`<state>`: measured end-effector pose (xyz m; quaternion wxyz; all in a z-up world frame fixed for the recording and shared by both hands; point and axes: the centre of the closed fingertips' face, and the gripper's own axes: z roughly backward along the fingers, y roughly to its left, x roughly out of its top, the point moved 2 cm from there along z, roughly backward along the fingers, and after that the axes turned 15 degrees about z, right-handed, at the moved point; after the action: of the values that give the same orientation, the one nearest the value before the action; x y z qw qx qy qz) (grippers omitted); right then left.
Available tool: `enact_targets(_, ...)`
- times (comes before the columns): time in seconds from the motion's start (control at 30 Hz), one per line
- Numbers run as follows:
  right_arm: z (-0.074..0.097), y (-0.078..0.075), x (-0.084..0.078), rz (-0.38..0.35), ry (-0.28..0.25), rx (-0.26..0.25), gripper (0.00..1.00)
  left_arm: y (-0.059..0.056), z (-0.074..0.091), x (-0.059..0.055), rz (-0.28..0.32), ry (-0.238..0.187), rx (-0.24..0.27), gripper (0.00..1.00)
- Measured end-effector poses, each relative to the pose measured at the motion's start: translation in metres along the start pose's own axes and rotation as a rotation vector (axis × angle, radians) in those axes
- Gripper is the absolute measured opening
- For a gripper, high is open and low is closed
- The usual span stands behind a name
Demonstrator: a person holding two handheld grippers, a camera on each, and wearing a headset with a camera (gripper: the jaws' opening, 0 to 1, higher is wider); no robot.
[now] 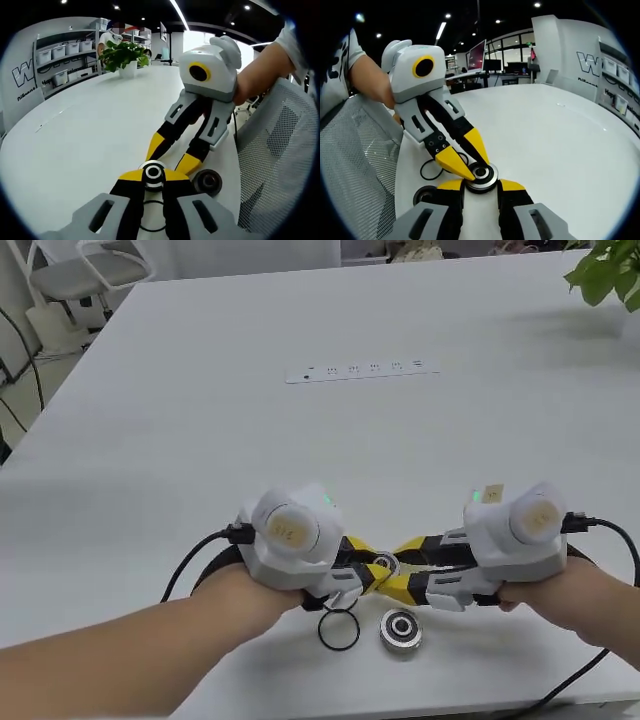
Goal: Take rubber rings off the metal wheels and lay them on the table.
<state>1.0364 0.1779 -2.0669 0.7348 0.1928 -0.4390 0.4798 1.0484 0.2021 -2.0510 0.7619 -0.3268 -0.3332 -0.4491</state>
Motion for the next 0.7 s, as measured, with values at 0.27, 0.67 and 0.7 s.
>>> enact_targets(0.27,0.0055,-0.0001,-0.0054,0.013,0.007,-0.014,0.17,0.0001,0.0002,-0.0002,-0.001,-0.003,-0.001,0.07)
enact_targets(0.67,0.0067,0.0002,-0.0056,0.009,0.013,-0.019,0.14,0.0002,0.0003,-0.0004,0.006,-0.008,0.004,0.07)
enact_targets(0.7,0.0072,0.0002,-0.0059,0.005,0.012,-0.019,0.13,0.0002,0.0004,-0.0003,0.007,-0.009,0.006,0.07)
